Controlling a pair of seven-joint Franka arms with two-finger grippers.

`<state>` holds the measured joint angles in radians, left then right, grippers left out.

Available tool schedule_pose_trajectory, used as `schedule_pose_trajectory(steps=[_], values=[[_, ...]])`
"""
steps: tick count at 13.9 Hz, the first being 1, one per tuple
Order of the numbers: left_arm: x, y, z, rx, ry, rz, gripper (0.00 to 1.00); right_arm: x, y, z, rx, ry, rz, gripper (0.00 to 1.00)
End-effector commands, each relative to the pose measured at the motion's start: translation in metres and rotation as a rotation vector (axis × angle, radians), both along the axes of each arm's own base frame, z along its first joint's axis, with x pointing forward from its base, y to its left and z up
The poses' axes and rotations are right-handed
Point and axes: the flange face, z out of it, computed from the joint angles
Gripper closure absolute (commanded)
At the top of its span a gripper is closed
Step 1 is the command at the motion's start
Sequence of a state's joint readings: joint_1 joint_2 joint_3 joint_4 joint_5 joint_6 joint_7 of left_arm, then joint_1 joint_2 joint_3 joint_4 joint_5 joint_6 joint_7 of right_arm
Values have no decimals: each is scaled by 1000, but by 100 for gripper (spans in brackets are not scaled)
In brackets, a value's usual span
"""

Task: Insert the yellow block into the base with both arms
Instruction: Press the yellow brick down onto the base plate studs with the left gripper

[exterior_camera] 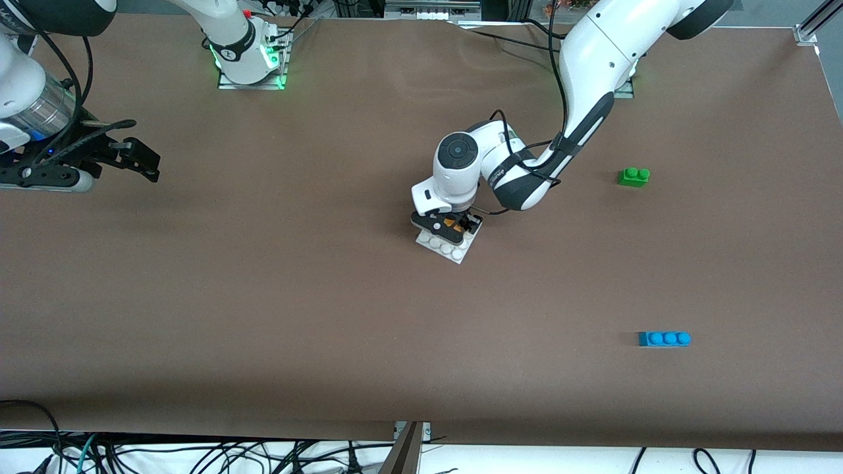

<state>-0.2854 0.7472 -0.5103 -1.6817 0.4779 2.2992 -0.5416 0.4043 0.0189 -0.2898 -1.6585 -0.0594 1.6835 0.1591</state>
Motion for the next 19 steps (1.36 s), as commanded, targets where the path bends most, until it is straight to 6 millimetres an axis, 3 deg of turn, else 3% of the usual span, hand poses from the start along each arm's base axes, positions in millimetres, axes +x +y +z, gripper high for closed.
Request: schedule_pose_trajectory(steps=[1, 3, 4, 6, 11, 13, 19], values=[[-5, -3, -8, 22, -26, -5, 87, 3, -1, 5, 4, -10, 0, 0], [-6, -3, -13, 24, -18, -6, 85, 3, -1, 5, 4, -10, 0, 0], [-7, -3, -14, 24, -17, -6, 78, 3, -1, 5, 3, -11, 0, 0], [-4, -2, -10, 24, -20, 26, 0, 3, -1, 5, 4, -10, 0, 0], [3, -3, 10, 2, -31, 89, 0, 3, -2, 5, 3, -11, -2, 0], [5, -2, 30, -16, -6, 142, 0, 3, -1, 5, 4, -10, 0, 0], [9, 22, 147, 62, 26, 249, 0, 3, -1, 5, 4, -10, 0, 0]])
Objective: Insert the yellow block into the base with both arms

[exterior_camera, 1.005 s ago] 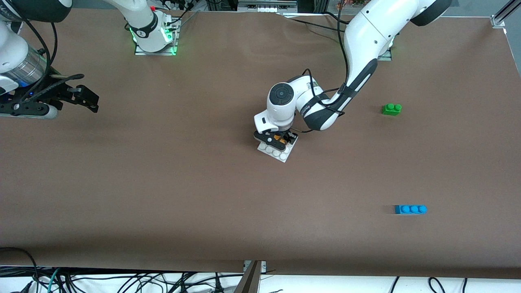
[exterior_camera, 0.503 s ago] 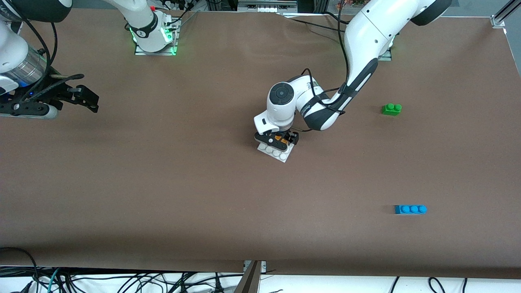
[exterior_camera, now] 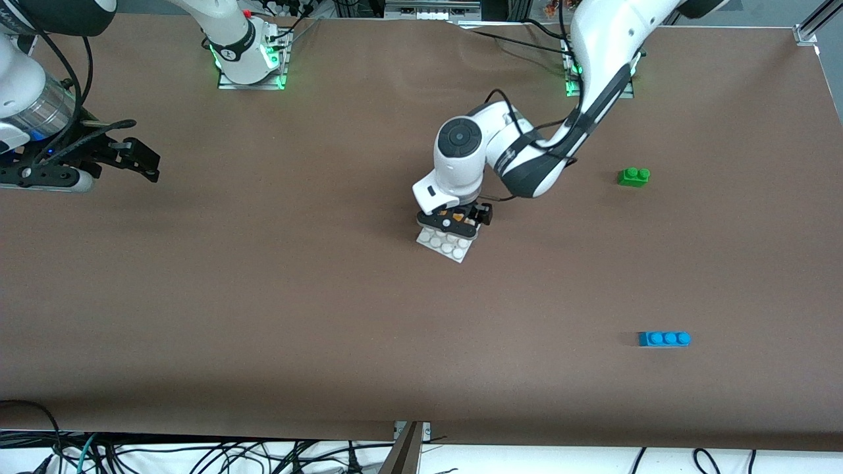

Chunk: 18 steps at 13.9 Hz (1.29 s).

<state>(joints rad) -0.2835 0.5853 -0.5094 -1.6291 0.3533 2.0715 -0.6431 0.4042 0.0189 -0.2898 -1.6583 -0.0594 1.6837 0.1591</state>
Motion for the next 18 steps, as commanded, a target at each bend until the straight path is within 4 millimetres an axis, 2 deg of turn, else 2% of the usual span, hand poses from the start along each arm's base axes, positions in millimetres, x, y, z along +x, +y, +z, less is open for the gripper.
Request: schedule_pose_trajectory(steps=[1, 4, 8, 10, 12, 13, 14, 15, 16, 18], values=[[6, 22, 64, 18, 27, 77, 0, 3, -2, 5, 3, -10, -2, 0], [32, 63, 122, 53, 40, 160, 0, 3, -1, 5, 4, -10, 0, 0], [71, 146, 193, 52, -10, 314, 0, 3, 0, 4, 4, -6, -1, 0], [82, 193, 218, 43, -23, 387, 0, 1, 4, 5, 38, -2, -11, 0], [90, 244, 238, -23, 19, 385, 0, 0, 6, 6, 80, 6, -23, 0], [85, 258, 251, -49, 20, 359, 0, -1, 7, 7, 80, 4, -22, 0], [88, 286, 256, -50, 18, 371, 0, -1, 6, 7, 82, 5, -23, 0], [84, 303, 267, -43, 5, 355, 0, -1, 7, 7, 82, 6, -20, 0], [78, 316, 269, -47, 11, 326, 0, -1, 6, 7, 82, 6, -23, 0], [65, 356, 271, -105, 39, 288, 0, -1, 6, 7, 81, 9, -23, 0]])
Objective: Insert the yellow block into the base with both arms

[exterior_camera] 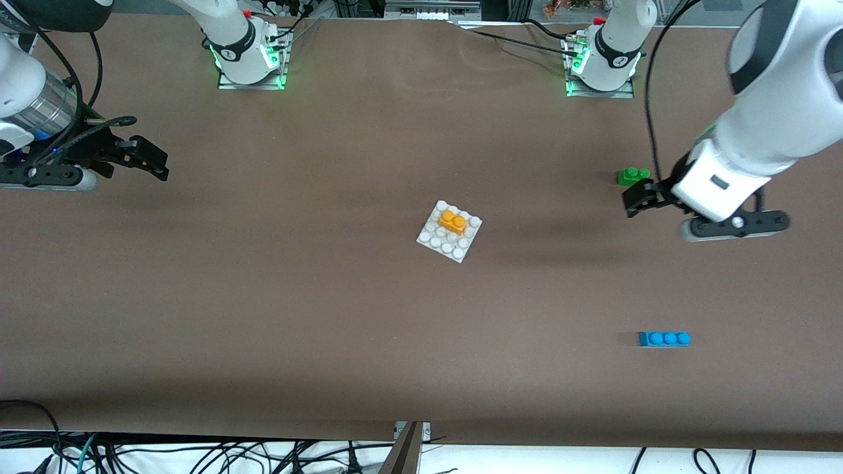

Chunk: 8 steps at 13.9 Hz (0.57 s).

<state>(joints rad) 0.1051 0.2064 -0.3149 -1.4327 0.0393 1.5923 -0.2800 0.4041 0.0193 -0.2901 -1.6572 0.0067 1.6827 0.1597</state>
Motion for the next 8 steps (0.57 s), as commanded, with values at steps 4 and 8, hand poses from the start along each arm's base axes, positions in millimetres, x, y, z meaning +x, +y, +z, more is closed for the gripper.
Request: schedule_pose_trajectory(steps=[4, 8], values=[[-35, 43, 4, -48, 6, -88, 0, -1, 1, 5, 6, 5, -7, 0], [-44, 60, 0, -18, -9, -64, 0, 1, -4, 5, -3, 1, -3, 0]])
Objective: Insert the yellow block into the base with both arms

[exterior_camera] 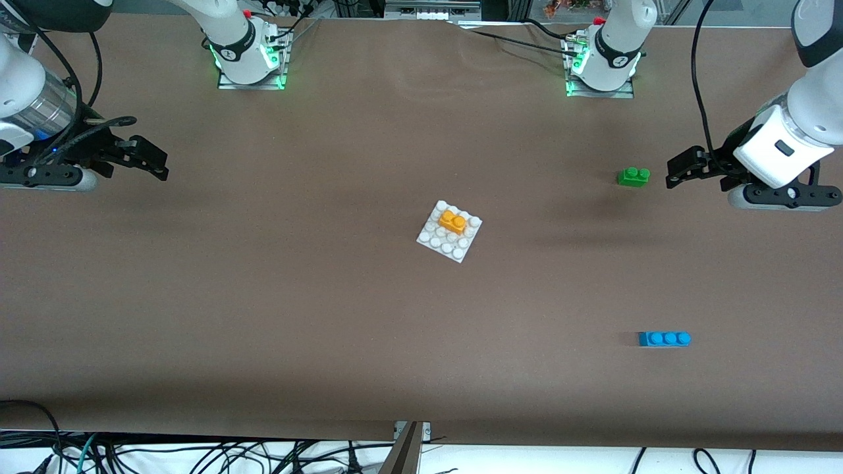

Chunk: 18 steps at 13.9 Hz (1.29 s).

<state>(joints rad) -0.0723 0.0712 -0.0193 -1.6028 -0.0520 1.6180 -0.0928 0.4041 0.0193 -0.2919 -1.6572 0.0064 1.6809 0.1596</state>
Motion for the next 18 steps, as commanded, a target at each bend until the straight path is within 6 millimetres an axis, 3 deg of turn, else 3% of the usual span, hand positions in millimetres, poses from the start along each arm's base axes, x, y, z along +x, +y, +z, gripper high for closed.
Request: schedule_pose_trajectory(steps=[1, 18], values=[[-17, 13, 3, 18, -26, 6, 0, 1, -2, 5, -1, -1, -2, 0], [-15, 13, 0, 19, -9, 4, 0, 1, -3, 6, -4, -2, -1, 0]])
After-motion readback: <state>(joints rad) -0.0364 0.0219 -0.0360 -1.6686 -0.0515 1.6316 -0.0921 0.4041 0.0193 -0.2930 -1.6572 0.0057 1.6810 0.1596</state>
